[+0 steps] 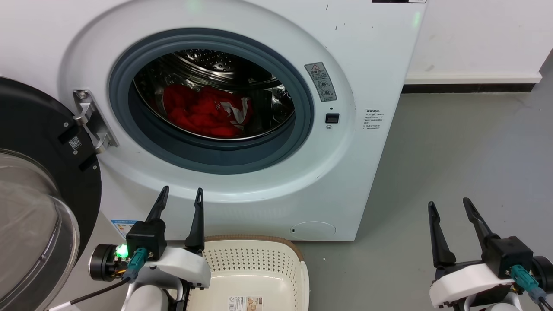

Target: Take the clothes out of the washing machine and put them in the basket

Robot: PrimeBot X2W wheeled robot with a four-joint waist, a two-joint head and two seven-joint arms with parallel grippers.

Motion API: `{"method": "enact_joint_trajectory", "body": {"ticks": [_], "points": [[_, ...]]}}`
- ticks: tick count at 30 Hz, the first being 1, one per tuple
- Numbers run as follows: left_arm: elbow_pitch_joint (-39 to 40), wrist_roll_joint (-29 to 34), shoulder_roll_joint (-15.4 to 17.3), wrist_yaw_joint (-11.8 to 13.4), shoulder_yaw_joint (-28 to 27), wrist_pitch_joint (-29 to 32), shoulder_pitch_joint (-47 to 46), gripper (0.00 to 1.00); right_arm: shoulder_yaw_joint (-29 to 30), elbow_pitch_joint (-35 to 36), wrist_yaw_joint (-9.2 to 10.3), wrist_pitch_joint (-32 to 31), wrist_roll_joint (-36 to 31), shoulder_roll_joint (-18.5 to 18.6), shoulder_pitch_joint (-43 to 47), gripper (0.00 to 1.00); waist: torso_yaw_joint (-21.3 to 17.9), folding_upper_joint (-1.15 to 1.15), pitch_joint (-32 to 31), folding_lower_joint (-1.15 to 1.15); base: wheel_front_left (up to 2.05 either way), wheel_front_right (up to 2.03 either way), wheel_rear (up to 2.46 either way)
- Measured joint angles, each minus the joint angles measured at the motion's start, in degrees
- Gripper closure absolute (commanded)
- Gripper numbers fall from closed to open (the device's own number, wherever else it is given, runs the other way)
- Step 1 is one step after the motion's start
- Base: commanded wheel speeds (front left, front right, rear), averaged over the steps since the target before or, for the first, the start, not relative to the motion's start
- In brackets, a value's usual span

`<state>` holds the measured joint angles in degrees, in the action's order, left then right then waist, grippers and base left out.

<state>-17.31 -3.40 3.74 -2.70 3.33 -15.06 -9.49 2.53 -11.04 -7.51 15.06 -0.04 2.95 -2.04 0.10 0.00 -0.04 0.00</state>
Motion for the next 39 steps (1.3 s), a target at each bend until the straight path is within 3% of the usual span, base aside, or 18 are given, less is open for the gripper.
{"method": "enact_joint_trajectory", "body": {"ticks": [12, 20, 39], "points": [[-1.79, -0.52, -0.16, -0.19, -1.00, -0.01, -1.93, 0.00, -0.81, 0.75, 0.00, 0.01, -0.03, 0.00, -0.07, 0.00, -0.40, 0.00, 0.84, 0.00, 0.00, 0.00, 0.00], [-10.36, -1.99, 1.41, -0.73, -2.36, 0.30, -10.42, 0.00, -1.86, 3.05, 0.00, 0.02, 0.00, 0.01, -3.02, 0.00, -2.47, 0.00, 5.42, 0.00, 0.00, 0.00, 0.00], [-26.66, 2.63, 15.15, -1.27, -0.75, 9.87, -40.82, 0.00, -4.47, 10.03, 0.00, 0.02, 5.09, 0.03, -11.18, 0.00, -11.32, 0.00, 26.11, 0.01, 0.00, 0.00, 0.00]]}}
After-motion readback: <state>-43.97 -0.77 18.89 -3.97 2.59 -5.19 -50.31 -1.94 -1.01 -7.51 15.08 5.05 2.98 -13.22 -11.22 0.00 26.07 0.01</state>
